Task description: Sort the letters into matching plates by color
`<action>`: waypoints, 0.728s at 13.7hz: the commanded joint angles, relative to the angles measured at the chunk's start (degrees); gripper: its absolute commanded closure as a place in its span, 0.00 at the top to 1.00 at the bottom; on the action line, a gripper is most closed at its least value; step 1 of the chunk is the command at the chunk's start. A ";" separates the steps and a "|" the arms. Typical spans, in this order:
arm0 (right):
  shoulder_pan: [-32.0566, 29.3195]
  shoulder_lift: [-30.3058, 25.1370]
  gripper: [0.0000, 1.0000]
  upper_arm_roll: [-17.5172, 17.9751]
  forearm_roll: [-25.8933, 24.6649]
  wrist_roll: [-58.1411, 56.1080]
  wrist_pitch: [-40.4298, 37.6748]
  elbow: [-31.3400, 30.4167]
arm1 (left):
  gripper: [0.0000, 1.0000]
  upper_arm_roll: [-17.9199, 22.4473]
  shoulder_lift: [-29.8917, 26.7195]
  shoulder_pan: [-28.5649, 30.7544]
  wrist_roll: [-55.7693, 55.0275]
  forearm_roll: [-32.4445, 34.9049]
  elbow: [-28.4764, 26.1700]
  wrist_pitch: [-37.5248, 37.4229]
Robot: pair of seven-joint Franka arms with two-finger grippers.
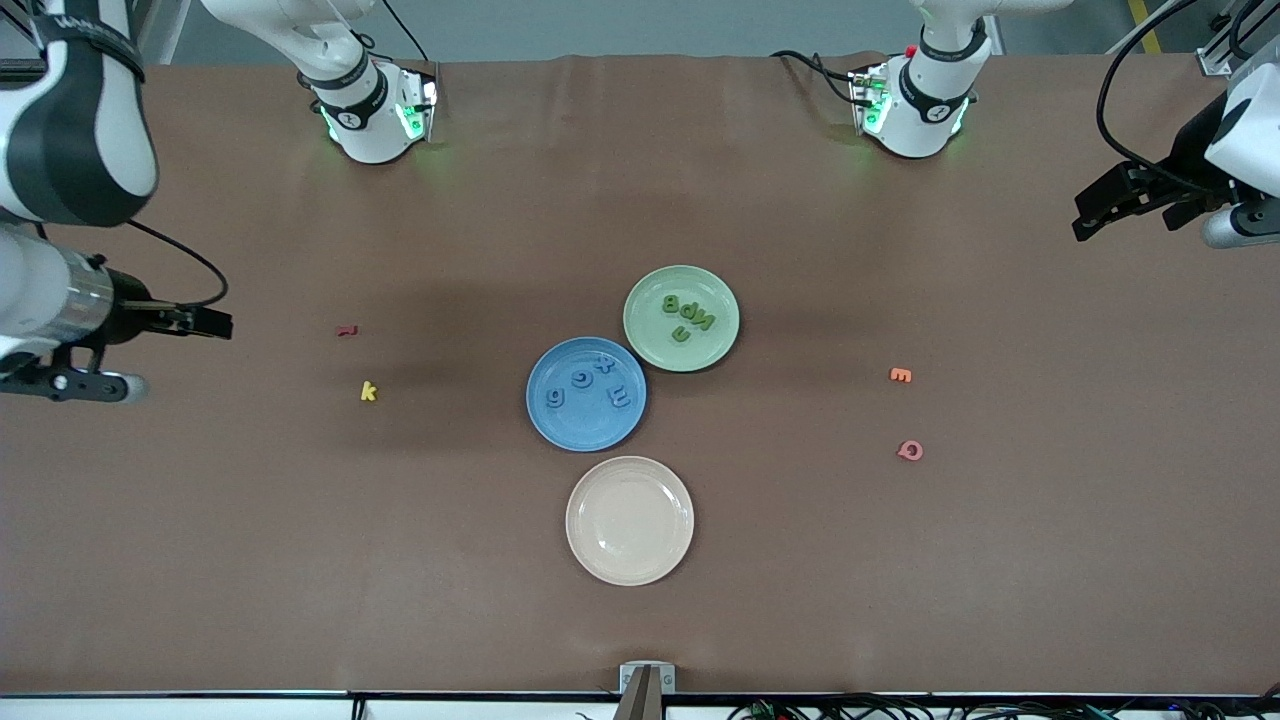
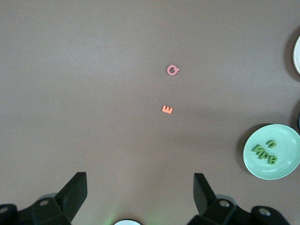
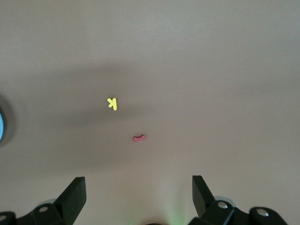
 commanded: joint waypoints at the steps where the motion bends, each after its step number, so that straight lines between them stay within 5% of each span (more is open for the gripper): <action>1: -2.26 0.26 1.00 1.26 -0.53 -0.79 -1.39 2.81 | 1.00 -0.22 -0.67 0.23 0.82 -0.11 -0.29 -0.03; 10: -4.55 0.53 1.00 1.35 0.26 -9.92 -1.48 6.25 | 1.00 -0.22 -0.59 0.32 0.91 -0.11 -0.03 -0.20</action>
